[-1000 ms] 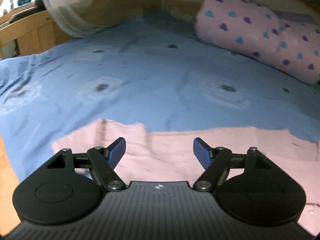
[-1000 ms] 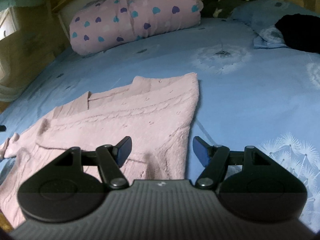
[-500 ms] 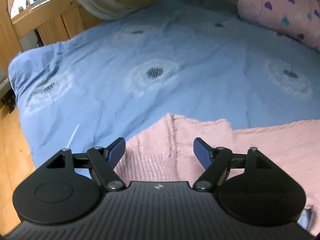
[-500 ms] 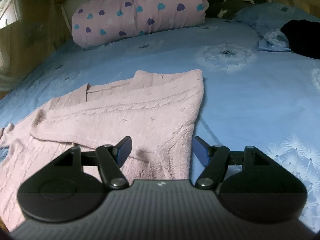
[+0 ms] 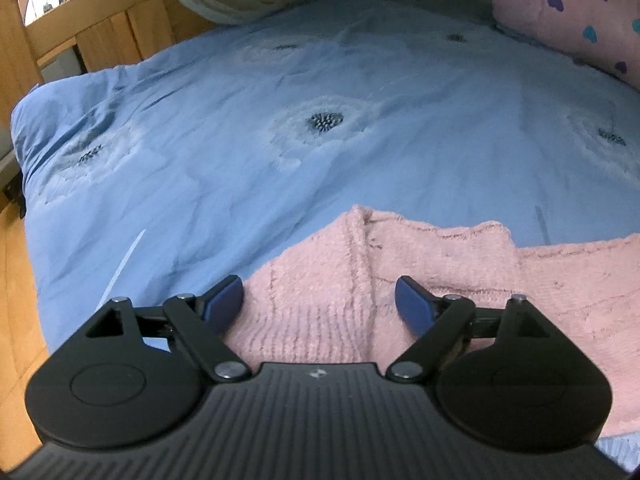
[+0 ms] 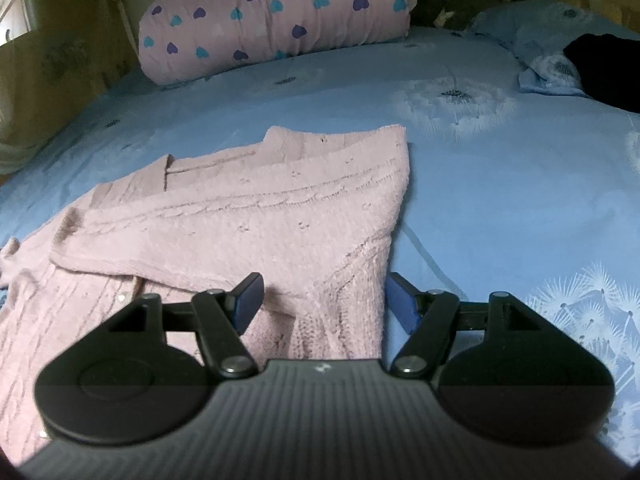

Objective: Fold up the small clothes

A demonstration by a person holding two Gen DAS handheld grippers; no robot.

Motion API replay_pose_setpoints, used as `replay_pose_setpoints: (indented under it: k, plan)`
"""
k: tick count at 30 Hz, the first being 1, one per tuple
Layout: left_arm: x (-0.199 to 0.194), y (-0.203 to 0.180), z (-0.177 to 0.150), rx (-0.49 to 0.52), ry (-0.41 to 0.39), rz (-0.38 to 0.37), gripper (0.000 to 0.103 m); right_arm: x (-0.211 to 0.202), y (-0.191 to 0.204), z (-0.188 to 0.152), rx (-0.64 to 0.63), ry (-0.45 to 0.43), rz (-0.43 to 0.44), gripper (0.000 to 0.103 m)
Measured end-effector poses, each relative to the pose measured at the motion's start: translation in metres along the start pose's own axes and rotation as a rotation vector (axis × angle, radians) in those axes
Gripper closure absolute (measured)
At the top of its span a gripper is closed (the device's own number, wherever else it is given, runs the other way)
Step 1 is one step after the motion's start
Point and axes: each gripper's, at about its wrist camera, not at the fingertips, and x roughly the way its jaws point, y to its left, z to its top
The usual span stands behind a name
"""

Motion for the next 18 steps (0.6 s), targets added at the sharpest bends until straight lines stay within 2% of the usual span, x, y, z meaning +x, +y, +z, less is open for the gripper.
replay_pose_setpoints:
  k: [1, 2, 3, 4, 6, 9, 14, 18]
  plan:
    - [0.001, 0.0, -0.001, -0.008, -0.012, -0.01, 0.018, 0.0, 0.0, 0.0, -0.001, 0.0, -0.001, 0.034]
    - [0.001, 0.001, -0.002, -0.012, -0.021, -0.019, 0.024, 0.001, 0.0, 0.0, -0.002, 0.001, -0.002, 0.034]
    - [0.0, 0.0, -0.003, -0.013, -0.031, -0.022, 0.041, 0.001, 0.0, 0.0, -0.002, 0.001, -0.002, 0.034]
    - [-0.001, 0.0, -0.003, -0.008, -0.038, -0.015, 0.05, 0.001, 0.0, 0.0, -0.001, 0.001, -0.002, 0.034]
    - [-0.004, 0.003, -0.003, -0.013, -0.041, -0.004, 0.083, 0.001, 0.001, 0.0, 0.0, 0.002, -0.004, 0.034]
    - [-0.014, 0.017, 0.001, -0.064, -0.061, -0.023, 0.088, 0.002, 0.0, 0.001, 0.002, 0.0, -0.002, 0.034]
    - [-0.046, 0.037, 0.01, -0.108, -0.134, 0.051, 0.092, -0.001, -0.001, 0.002, 0.007, -0.013, 0.0, 0.034]
    - [-0.076, 0.044, 0.022, -0.095, -0.165, 0.006, 0.092, -0.004, -0.004, 0.004, 0.024, -0.026, 0.007, 0.034]
